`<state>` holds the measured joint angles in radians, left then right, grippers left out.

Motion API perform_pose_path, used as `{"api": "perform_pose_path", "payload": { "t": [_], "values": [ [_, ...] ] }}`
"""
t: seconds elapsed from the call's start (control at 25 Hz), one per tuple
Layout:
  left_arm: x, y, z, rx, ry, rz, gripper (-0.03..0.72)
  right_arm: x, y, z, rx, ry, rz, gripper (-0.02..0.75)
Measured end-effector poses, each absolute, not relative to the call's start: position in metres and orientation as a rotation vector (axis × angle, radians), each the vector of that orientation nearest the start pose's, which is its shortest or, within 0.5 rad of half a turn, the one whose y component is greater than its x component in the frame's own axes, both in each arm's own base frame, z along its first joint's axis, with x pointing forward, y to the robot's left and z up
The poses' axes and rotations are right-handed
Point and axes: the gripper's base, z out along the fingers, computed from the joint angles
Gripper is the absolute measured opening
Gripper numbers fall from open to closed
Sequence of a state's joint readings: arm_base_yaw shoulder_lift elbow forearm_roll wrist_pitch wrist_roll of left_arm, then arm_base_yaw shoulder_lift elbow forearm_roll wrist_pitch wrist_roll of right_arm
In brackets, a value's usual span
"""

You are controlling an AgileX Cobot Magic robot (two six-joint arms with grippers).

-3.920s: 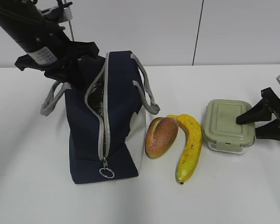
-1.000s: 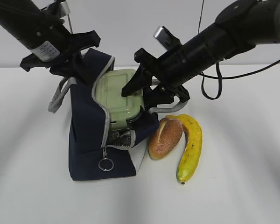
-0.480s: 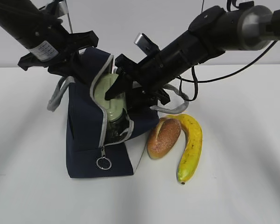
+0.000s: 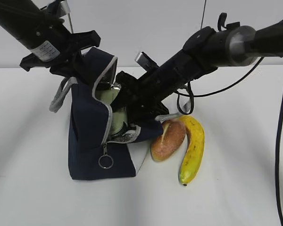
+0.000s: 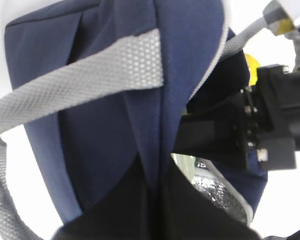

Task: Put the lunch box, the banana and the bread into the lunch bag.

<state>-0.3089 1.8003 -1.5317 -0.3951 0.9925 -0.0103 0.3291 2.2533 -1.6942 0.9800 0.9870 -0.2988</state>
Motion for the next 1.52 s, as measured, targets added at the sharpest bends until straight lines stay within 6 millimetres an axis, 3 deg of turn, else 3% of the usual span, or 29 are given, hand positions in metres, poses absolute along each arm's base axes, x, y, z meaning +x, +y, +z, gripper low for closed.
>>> {"api": "perform_pose_path", "payload": {
  "t": [0.24, 0.6, 0.8, 1.16, 1.52],
  "values": [
    [0.361, -0.146, 0.287, 0.217, 2.743, -0.6, -0.003, 0.423, 0.21, 0.147, -0.095, 2.836, 1.215, 0.377],
    [0.361, -0.146, 0.287, 0.219, 2.748, -0.6, -0.003, 0.423, 0.21, 0.148, -0.087, 2.848, 1.199, 0.426],
    [0.361, -0.146, 0.287, 0.219, 2.749, -0.6, -0.003, 0.421, 0.211, 0.151, -0.169, 2.857, 1.22, 0.456],
    [0.36, -0.146, 0.287, 0.222, 2.758, -0.601, -0.003, 0.427, 0.214, 0.186, -0.4, 2.826, 1.268, 0.46],
    [0.359, -0.146, 0.287, 0.224, 2.763, -0.603, -0.003, 0.418, 0.198, 0.239, -0.544, 2.751, 1.068, 0.459]
  ]
}}
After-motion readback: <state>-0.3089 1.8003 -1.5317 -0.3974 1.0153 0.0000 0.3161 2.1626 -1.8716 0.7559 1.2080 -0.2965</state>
